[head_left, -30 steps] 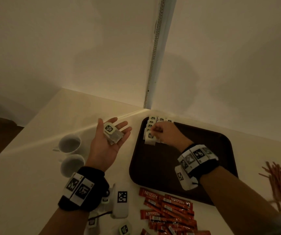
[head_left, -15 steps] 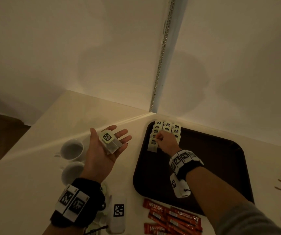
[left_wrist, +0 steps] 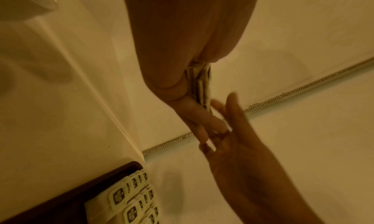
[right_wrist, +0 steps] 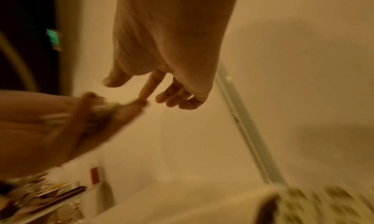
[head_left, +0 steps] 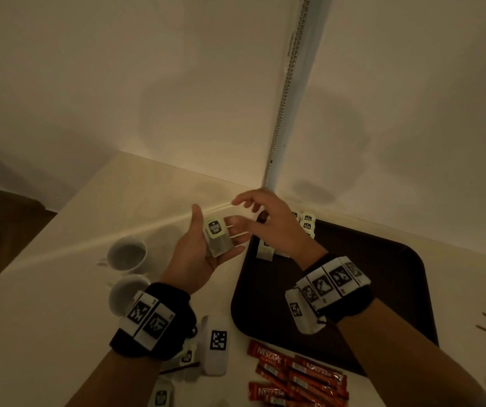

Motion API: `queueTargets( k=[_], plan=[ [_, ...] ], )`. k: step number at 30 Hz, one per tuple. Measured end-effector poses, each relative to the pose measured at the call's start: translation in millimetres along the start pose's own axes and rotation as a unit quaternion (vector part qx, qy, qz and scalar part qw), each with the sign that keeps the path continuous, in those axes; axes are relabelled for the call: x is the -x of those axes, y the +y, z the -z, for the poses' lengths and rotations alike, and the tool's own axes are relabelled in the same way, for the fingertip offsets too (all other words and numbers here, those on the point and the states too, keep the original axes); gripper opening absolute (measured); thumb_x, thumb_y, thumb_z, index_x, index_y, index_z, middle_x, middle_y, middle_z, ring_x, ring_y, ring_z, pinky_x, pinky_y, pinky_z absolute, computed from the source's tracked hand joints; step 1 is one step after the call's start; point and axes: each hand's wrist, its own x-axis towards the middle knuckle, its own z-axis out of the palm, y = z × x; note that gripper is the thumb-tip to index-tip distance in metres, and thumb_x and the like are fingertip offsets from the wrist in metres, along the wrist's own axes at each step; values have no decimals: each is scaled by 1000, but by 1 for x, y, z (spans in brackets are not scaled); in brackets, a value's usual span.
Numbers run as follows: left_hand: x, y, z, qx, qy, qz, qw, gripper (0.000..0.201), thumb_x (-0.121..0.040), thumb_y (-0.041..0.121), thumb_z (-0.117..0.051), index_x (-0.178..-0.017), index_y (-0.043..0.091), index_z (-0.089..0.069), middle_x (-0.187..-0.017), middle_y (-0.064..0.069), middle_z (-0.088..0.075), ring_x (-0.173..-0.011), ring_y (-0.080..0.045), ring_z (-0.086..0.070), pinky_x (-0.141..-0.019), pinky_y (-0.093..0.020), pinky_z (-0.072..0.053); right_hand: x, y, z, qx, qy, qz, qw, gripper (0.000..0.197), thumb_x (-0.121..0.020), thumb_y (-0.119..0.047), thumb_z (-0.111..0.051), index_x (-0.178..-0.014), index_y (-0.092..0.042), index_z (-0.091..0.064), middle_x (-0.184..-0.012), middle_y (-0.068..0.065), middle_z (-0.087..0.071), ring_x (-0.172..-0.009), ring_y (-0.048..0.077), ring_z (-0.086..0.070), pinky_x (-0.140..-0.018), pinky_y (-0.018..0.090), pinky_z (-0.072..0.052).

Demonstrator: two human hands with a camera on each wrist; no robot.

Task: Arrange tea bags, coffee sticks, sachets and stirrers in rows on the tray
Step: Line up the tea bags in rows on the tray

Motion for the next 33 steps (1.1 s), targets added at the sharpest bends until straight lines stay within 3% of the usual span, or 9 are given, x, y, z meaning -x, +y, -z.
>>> queueTargets(
  k=[2,5,7,10,12,16,20,29,33],
  plan=[
    [0,3,-7,-4,-17,0,1000,73,-93,63,-19,-109,9,-65,-104,-9,-73,-91,-20,-71,-68,-31,-59,0,-20,2,26,-49,45,997,35,-71,-23,-81,-103,-18,-67,-93,-7,-48,-88,-2,-48,-80,16,-43],
    [1,10,-15,-11,-58,-1,998,77,-90,67,-15,-114,12,-63,-110,-9,-71,-93,-20,-70,-71,-34,-60,-3,-30,7,85,-46,67,993,31,-70,-26,-80,-98,-18,-69,-93,-6,-50,-90,13,-52,-80,34,-49],
    [2,13,-18,-5,-78,-6,997,77,-86,69,-16,-116,15,-62,-113,-9,-70,-98,-22,-69,-74,-34,-59,-5,-34,14,81,-23,59,995,23,-74,-23,-78,-94,-16,-70,-91,-6,-54,-86,9,-54,-75,29,-50],
    [6,13,-21,0,-86,-35,996,67,-77,66,-30,-117,22,-60,-115,-5,-70,-105,-23,-67,-77,-30,-58,-8,-45,28,84,17,72,994,11,-84,-18,-69,-93,-13,-72,-82,-15,-58,-77,-4,-54,-68,8,-40],
    [7,9,-22,9,-78,-76,994,54,-79,56,-42,-116,21,-60,-113,0,-70,-104,-20,-67,-75,-27,-56,-9,-57,37,68,28,58,996,10,-86,-17,-66,-94,-14,-72,-78,-16,-63,-72,-4,-57,-62,13,-43],
    [11,8,-27,73,-71,-152,983,31,-80,27,-55,-110,20,-59,-101,4,-72,-95,-15,-69,-70,-21,-55,-8,-77,50,54,18,62,996,7,-86,-16,-66,-91,-19,-70,-79,-14,-67,-76,-2,-61,-68,26,-50],
    [13,13,-34,104,-73,-186,974,28,-79,21,-56,-106,13,-60,-94,1,-73,-91,-14,-70,-69,-18,-54,-5,-81,55,-10,-10,63,998,7,-86,-10,-64,-92,-12,-67,-87,-3,-70,-84,10,-66,-76,32,-55],
    [19,13,-46,114,-100,-181,972,30,-77,19,-56,-107,13,-59,-90,1,-74,-85,-14,-71,-68,-16,-54,-5,-98,57,38,12,62,997,11,-86,-15,-66,-96,-18,-67,-74,-11,-65,-72,2,-61,-62,13,-46],
    [22,9,-51,110,-121,-155,974,29,-76,16,-56,-104,10,-59,-90,1,-74,-80,-14,-72,-63,-15,-54,-5,-108,57,68,43,63,995,2,-83,-16,-69,-85,-16,-68,-70,-7,-64,-65,2,-58,-58,7,-40]
  ],
)
